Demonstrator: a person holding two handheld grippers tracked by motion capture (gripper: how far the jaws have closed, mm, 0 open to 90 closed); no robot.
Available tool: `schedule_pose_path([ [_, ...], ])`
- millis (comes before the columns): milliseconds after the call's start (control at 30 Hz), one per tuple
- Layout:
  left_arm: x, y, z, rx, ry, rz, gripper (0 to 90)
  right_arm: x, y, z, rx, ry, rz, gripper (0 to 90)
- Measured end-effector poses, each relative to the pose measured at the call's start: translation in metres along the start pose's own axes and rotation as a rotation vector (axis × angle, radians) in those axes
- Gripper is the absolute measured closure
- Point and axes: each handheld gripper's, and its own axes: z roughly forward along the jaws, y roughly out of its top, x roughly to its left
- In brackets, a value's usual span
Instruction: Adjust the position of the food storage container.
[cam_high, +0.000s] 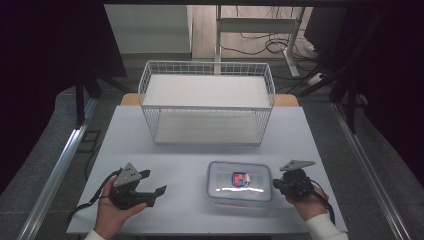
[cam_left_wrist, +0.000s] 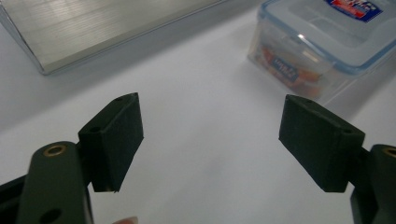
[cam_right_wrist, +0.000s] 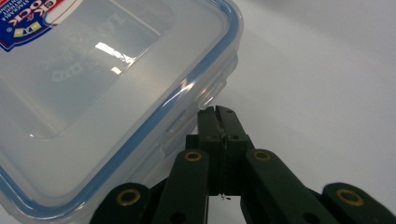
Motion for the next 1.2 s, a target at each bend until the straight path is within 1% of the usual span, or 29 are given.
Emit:
schedule_pose_path([
  [100, 0.0, 0.0, -0.001, 0.0, 0.002, 0.004, 21.5, 0.016, 0.013, 0.011, 0.006, 0.012, -0.05, 89.0],
  [167, 0.001, 0.0, 0.0, 0.002, 0.004, 0.007, 21.5, 0.024, 0.021, 0.018, 0.004, 0.03, -0.065, 89.0],
  [200, 0.001, 0.0, 0.0, 0.003, 0.005, 0.009, 21.5, 0.03, 0.027, 0.023, 0.004, 0.047, -0.075, 89.0],
  [333, 0.002, -0.001, 0.0, 0.014, 0.007, 0.013, 21.5, 0.042, 0.038, 0.033, 0.0, 0.068, -0.113, 89.0],
  [367, 0.001, -0.001, 0.001, 0.01, 0.007, 0.007, 21.5, 0.045, 0.04, 0.034, 0.0, 0.078, -0.117, 89.0],
  [400, 0.002, -0.001, 0.001, 0.015, 0.006, 0.012, 21.5, 0.046, 0.041, 0.035, 0.0, 0.083, -0.12, 89.0],
  [467, 0.001, -0.001, 0.001, 0.011, 0.005, 0.007, 21.5, 0.05, 0.044, 0.038, -0.001, 0.085, -0.131, 89.0],
  [600, 0.001, -0.002, 0.002, 0.013, 0.003, 0.007, 21.5, 0.051, 0.045, 0.039, -0.01, 0.077, -0.132, 89.0],
  [633, 0.0, -0.002, 0.002, 0.012, 0.004, 0.007, 21.5, 0.05, 0.045, 0.039, -0.014, 0.083, -0.129, 89.0],
  [667, 0.0, -0.002, 0.002, 0.011, 0.006, 0.006, 21.5, 0.048, 0.045, 0.036, -0.024, 0.085, -0.123, 89.0],
  [733, 0.0, -0.002, 0.003, 0.011, 0.002, 0.004, 21.6, 0.043, 0.044, 0.027, -0.06, 0.074, -0.106, 89.0],
  [800, -0.001, -0.002, 0.004, 0.015, -0.003, 0.006, 21.6, 0.036, 0.041, 0.016, -0.105, 0.083, -0.069, 89.0],
  [933, -0.002, -0.003, 0.006, 0.021, -0.009, 0.009, 21.6, 0.03, 0.031, 0.004, -0.134, 0.094, -0.041, 89.0],
  [1000, -0.001, -0.002, 0.006, 0.021, -0.011, 0.008, 21.6, 0.029, 0.026, 0.001, -0.137, 0.101, -0.033, 88.9],
  [1100, -0.001, -0.002, 0.008, 0.018, -0.014, 0.001, 21.6, 0.027, 0.021, -0.001, -0.166, 0.123, -0.01, 88.3],
  [1167, -0.001, -0.001, 0.009, 0.022, -0.017, 0.0, 21.6, 0.027, 0.021, -0.002, -0.189, 0.139, 0.0, 83.8],
  [1200, 0.0, -0.001, 0.009, 0.022, -0.018, 0.0, 21.6, 0.027, 0.02, -0.002, -0.199, 0.148, -0.001, 78.2],
])
